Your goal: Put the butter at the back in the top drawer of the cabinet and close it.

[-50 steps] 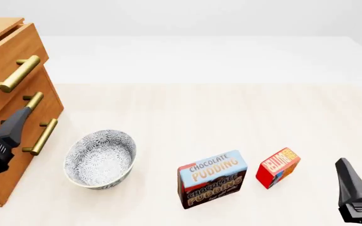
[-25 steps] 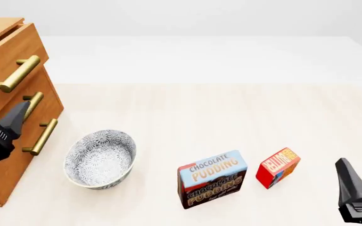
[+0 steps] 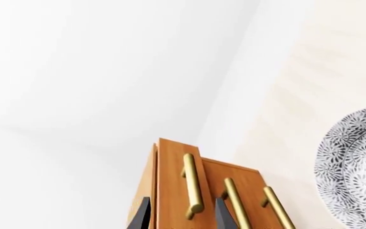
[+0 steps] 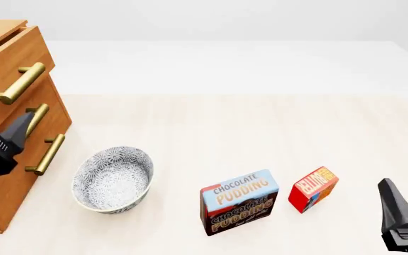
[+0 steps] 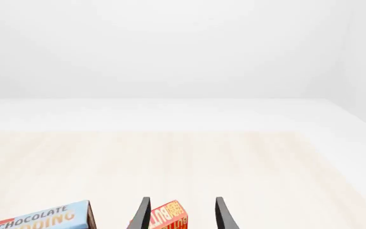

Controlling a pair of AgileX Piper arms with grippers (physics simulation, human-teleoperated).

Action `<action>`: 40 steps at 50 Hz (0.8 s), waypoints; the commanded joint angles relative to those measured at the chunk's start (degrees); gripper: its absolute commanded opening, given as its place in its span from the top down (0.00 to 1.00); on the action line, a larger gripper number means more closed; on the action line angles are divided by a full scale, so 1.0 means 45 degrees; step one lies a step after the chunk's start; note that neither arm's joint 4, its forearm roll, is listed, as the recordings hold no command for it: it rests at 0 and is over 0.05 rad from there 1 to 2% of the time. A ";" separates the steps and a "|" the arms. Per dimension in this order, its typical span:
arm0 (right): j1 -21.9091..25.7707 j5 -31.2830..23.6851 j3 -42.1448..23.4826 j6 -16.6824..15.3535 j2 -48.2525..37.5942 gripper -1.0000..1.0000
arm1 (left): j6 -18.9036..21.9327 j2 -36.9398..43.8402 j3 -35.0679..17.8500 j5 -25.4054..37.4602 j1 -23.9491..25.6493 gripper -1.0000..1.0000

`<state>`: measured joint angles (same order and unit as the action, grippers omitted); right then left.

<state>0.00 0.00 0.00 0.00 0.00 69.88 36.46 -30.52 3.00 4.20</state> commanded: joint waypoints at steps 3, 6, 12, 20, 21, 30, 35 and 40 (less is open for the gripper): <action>0.0000 0.0000 0.0000 0.0000 0.0000 0.00 | -0.0117 0.0035 0.0253 -0.0067 -0.0304 0.00; 0.0000 0.0000 0.0000 0.0000 0.0000 0.00 | -0.0100 0.0056 0.0307 -0.0145 -0.0331 0.00; 0.0000 0.0000 0.0000 0.0000 0.0000 0.00 | -0.0116 0.0219 0.0420 -0.0353 -0.0451 0.00; 0.0000 0.0000 0.0000 0.0000 0.0000 0.00 | -0.0114 0.0498 0.0451 -0.0603 -0.0610 0.00; 0.0000 0.0000 0.0000 0.0000 0.0000 0.00 | -0.0093 0.0538 0.0476 -0.0688 -0.0594 0.00; 0.0000 0.0000 0.0000 0.0000 0.0000 0.00 | -0.0181 0.0841 0.0414 -0.0933 -0.0567 0.00; 0.0000 0.0000 0.0000 0.0000 0.0000 0.00 | -0.0179 0.0897 0.0424 -0.1018 -0.0673 0.00; 0.0000 0.0000 0.0000 0.0000 0.0000 0.00 | -0.0230 0.0912 0.0430 -0.1032 -0.0737 0.00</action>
<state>0.00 0.00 0.00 0.00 0.00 69.10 39.88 -28.67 -0.90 1.39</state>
